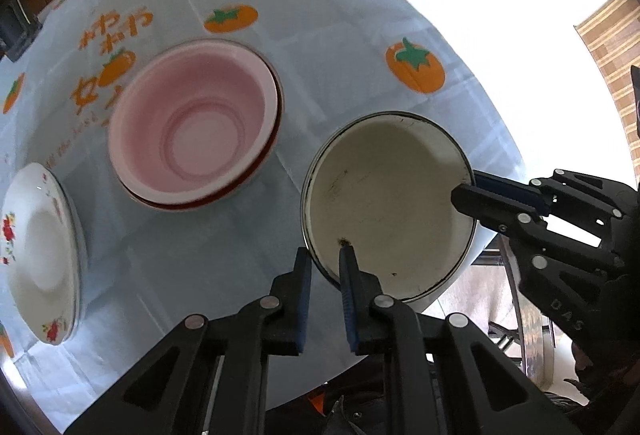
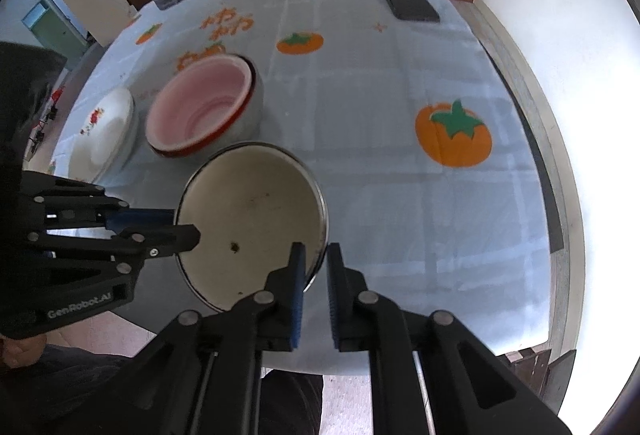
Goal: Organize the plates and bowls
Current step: 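Lift the cream enamel basin with both grippers over the pink bowl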
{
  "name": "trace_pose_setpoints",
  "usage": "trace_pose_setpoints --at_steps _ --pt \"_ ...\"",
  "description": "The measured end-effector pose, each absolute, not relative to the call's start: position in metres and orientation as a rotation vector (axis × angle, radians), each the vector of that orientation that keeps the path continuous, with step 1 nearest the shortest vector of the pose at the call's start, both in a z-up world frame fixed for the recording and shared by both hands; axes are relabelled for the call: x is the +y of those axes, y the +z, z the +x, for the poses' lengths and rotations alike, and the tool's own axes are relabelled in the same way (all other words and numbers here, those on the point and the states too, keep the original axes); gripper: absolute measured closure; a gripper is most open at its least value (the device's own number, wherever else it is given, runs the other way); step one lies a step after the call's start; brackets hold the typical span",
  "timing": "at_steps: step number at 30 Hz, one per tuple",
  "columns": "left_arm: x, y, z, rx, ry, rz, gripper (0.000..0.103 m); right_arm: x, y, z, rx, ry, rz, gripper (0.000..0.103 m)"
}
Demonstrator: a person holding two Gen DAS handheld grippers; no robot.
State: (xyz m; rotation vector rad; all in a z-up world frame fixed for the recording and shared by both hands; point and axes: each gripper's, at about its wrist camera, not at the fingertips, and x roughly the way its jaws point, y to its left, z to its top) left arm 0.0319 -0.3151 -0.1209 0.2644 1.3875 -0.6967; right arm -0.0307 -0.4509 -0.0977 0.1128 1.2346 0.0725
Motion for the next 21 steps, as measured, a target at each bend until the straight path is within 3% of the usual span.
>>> trace_pose_setpoints --at_steps 21 --pt "-0.272 -0.074 0.063 1.305 -0.593 0.161 0.088 -0.421 -0.049 0.003 1.111 0.179 0.095 0.093"
